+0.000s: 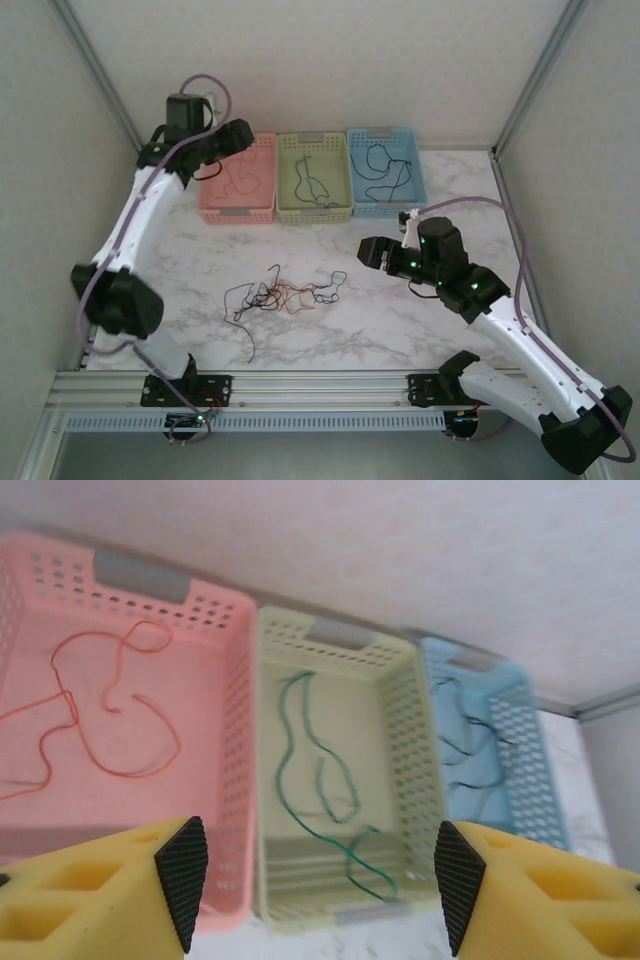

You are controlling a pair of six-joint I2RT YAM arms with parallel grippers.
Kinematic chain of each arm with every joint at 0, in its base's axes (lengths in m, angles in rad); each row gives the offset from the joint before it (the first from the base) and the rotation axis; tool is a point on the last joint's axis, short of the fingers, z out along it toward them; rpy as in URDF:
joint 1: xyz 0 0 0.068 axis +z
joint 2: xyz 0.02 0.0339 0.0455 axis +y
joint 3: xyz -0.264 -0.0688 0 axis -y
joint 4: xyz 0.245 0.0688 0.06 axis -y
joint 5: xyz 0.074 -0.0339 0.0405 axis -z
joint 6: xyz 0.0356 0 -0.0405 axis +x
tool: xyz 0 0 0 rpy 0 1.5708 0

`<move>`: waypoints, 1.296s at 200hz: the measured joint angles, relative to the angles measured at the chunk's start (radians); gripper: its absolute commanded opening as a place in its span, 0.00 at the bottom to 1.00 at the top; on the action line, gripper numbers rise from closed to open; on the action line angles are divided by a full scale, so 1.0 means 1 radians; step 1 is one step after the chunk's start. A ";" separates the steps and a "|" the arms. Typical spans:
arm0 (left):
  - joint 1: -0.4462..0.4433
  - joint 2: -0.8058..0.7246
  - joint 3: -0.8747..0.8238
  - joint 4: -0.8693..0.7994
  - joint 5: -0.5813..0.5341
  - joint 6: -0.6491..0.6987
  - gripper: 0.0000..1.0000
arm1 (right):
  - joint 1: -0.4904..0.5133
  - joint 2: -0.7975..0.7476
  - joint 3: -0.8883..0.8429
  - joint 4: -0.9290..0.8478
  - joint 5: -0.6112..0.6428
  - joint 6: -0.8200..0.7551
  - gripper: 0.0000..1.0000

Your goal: Untangle the cables

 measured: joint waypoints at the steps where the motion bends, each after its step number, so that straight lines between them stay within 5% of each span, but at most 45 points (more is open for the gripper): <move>1: -0.002 -0.016 -0.010 0.003 0.002 -0.001 0.66 | 0.000 0.003 -0.001 0.000 0.000 0.000 0.67; 51: -0.126 -0.473 -0.462 0.102 0.040 -0.061 0.68 | -0.001 0.150 -0.058 0.039 0.006 0.023 0.62; 127: -0.196 -0.745 -1.054 0.095 0.044 -0.224 0.69 | 0.150 0.585 0.012 0.185 -0.028 0.094 0.47; 184: -0.329 -0.735 -1.133 0.093 -0.010 -0.256 0.70 | 0.193 0.761 0.195 0.071 0.078 0.051 0.46; 259: -0.340 -0.715 -1.177 0.111 -0.041 -0.261 0.70 | 0.227 0.850 0.240 -0.025 0.104 -0.005 0.52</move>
